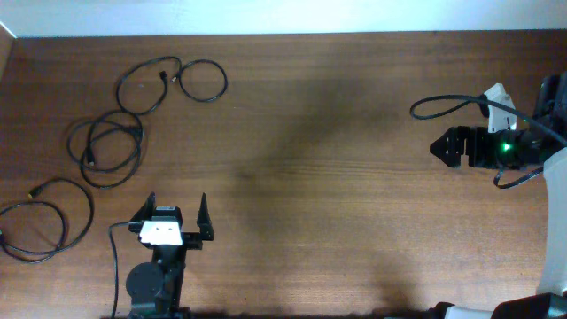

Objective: Untangle cables

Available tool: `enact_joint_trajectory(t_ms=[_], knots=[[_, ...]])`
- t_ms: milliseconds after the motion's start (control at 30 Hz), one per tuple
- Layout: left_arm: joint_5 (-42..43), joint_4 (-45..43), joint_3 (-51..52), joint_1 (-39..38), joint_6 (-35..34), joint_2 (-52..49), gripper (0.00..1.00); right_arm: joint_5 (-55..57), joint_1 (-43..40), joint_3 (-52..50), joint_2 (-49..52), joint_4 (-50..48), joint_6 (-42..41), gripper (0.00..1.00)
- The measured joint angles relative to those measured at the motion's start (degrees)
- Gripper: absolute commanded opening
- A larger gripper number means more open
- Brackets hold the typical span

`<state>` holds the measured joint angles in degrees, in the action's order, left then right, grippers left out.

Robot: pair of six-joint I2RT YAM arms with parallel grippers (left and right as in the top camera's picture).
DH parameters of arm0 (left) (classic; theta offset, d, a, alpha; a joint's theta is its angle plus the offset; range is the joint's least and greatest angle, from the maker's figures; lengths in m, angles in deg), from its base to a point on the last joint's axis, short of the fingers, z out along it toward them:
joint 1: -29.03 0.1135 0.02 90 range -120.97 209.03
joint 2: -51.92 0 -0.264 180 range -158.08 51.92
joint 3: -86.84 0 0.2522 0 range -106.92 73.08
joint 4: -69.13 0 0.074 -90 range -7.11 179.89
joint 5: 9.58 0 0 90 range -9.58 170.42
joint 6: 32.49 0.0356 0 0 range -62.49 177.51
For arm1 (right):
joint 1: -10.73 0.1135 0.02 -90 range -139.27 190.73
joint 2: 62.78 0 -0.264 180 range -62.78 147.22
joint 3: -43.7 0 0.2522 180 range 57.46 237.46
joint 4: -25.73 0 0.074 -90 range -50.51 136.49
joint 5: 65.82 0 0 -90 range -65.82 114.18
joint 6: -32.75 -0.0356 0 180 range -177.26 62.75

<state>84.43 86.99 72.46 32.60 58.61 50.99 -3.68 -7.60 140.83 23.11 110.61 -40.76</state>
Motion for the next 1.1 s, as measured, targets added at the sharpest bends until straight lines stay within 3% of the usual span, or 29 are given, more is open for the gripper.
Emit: enact_joint_trajectory(t_ms=[1100], knots=[[0.0,0.0,0.0,-0.1,-1.0,0.0,0.99,0.0,0.0,0.0,0.0,0.0,0.0,0.99]])
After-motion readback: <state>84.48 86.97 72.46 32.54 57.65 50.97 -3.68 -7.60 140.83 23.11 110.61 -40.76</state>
